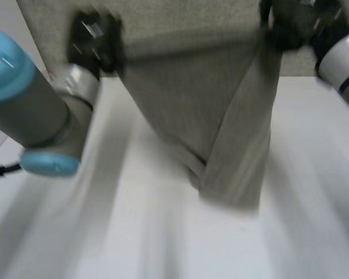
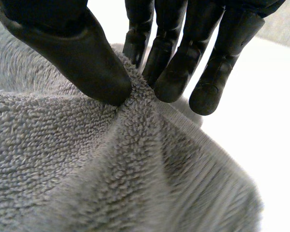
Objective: Fold the laundry
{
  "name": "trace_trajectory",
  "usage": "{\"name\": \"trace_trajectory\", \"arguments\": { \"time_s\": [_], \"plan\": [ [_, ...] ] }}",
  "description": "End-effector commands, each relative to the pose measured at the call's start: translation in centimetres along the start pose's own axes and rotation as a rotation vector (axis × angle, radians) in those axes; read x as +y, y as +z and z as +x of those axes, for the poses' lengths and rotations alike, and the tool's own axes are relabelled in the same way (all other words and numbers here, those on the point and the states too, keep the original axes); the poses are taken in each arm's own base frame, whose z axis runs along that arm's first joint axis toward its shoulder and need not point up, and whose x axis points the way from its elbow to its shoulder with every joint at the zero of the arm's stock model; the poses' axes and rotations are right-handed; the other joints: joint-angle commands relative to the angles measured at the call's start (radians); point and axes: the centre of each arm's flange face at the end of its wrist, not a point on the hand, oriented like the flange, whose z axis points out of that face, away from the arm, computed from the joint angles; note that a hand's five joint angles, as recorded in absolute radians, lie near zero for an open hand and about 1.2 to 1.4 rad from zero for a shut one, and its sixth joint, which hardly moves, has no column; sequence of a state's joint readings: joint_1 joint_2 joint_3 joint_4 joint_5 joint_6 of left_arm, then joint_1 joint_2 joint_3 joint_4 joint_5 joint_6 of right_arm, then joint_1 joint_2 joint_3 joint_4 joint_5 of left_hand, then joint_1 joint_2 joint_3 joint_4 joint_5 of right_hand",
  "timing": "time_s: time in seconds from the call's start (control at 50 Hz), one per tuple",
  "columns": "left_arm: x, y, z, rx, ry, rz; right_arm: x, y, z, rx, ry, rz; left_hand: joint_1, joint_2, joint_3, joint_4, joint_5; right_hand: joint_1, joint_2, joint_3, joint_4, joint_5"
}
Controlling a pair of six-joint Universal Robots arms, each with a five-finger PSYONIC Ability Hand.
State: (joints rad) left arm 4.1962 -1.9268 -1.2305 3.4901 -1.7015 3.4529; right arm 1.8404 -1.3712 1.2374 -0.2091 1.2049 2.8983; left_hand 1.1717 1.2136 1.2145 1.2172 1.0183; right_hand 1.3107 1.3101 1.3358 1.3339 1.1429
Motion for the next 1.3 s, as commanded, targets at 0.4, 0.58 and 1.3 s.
{"name": "trace_trajectory", "arguments": {
  "time_s": [0.4,0.58,1.3],
  "plan": [
    [13.7,-15.1,-0.6,-0.121,-0.207,-0.646,14.8,-13.4,-13.3,-0.396,-0.174,-0.618,0.225,0.183,0.182,0.179,0.203,-0.794,-0.794,-0.820,-0.818,-0.801],
    [11.9,-15.8,-1.1,-0.092,-0.145,-0.668,12.1,-12.7,-11.7,-0.299,-0.147,-0.589,-0.970,-1.012,-1.013,-1.015,-0.991,-1.008,-1.008,-1.034,-1.032,-1.015],
    [15.7,-7.9,3.8,0.159,-0.118,-0.571,14.0,-14.4,-10.3,-0.248,-0.011,-0.660,-0.944,-0.985,-0.986,-0.989,-0.965,-1.003,-1.002,-1.028,-1.026,-1.009]
  ]
}}
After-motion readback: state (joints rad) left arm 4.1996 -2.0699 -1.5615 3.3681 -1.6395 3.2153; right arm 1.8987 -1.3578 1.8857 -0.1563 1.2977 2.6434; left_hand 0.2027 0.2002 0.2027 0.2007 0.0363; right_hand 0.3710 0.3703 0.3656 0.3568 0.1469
